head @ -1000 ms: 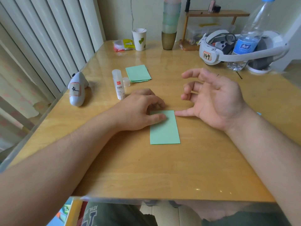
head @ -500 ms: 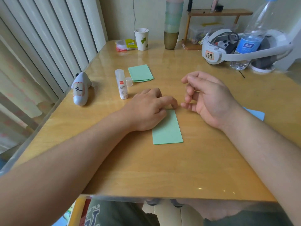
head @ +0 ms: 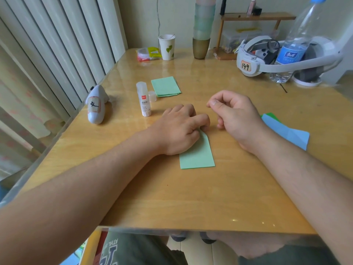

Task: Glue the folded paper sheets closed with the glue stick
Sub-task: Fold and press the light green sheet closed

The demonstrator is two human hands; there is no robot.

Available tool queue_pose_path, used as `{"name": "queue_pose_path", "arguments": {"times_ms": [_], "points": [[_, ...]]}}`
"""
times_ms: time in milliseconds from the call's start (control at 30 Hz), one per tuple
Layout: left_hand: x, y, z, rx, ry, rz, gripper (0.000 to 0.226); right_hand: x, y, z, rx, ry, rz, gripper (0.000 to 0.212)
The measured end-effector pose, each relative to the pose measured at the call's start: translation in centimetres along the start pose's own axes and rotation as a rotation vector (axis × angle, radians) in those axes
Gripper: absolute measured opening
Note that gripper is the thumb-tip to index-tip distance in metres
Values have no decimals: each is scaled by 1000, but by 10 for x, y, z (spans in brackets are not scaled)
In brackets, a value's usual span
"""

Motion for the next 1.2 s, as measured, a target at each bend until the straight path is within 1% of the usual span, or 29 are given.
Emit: {"name": "queue_pose_path", "arguments": {"times_ms": [67, 133, 200, 267, 367, 433, 500, 600, 667, 700, 767, 800, 833, 900, 967, 1000, 1067, 1133, 1200], "points": [[-2, 1, -3, -9, -13, 27, 46, 0, 1, 0, 2, -5, -5, 19], [-4, 2, -6, -57, 17, 76, 37, 1, 2, -1, 10, -9, -13, 19], [-8, 2, -8, -179, 73, 107, 29, 2, 4, -4, 16, -18, -37, 17], [-11, 0, -9, -367, 107, 60, 28, 2, 5, -7, -29, -41, -59, 17], [-10, -4, -12, -637, 182, -38, 20, -1, 5, -9, -207, -96, -91, 34], [-8, -7, -15, -717, 238, -69, 20, -5, 3, -8, -235, -153, -86, 41], [-8, -9, -17, -716, 290, -103, 24, -9, 1, -4, -240, -225, -79, 37], [-8, -10, -20, -700, 395, -141, 33, -12, 2, 0, -259, -285, -64, 19], [-8, -11, -21, -719, 479, -173, 31, -13, 2, 1, -284, -278, -76, 17], [-8, -12, -22, -757, 515, -193, 28, -13, 3, 1, -293, -262, -82, 19], [-7, -15, -24, -889, 567, -234, 21, -11, 5, 0, -263, -203, -72, 24], [-6, -17, -24, -963, 577, -258, 19, -11, 5, -1, -211, -160, -58, 26], [-5, -17, -24, -1037, 569, -291, 21, -10, 5, -2, -146, -112, -48, 27], [-3, -18, -20, -1165, 494, -381, 38, -7, 4, -4, -44, -30, -47, 30], [-1, -18, -14, -1176, 371, -412, 51, -6, 3, -4, 10, 35, -46, 32], [0, -18, -11, -1126, 313, -391, 51, -6, 3, -4, 28, 58, -47, 33], [1, -17, -7, -1047, 239, -343, 37, -6, 4, -3, 50, 89, -52, 34], [1, -16, -5, -1066, 232, -349, 24, -6, 6, -3, 59, 106, -49, 32], [2, -16, -4, -1069, 244, -376, 19, -5, 7, -1, 70, 105, -41, 29]]}}
Point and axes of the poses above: each hand's wrist, its own x-axis towards the middle knuckle, its own z-axis out of the palm, y = z × x, the point moved 2 cm from there along x, towards the middle knuckle, and after that the axes turned 11 degrees about y, right-handed, at the moved point
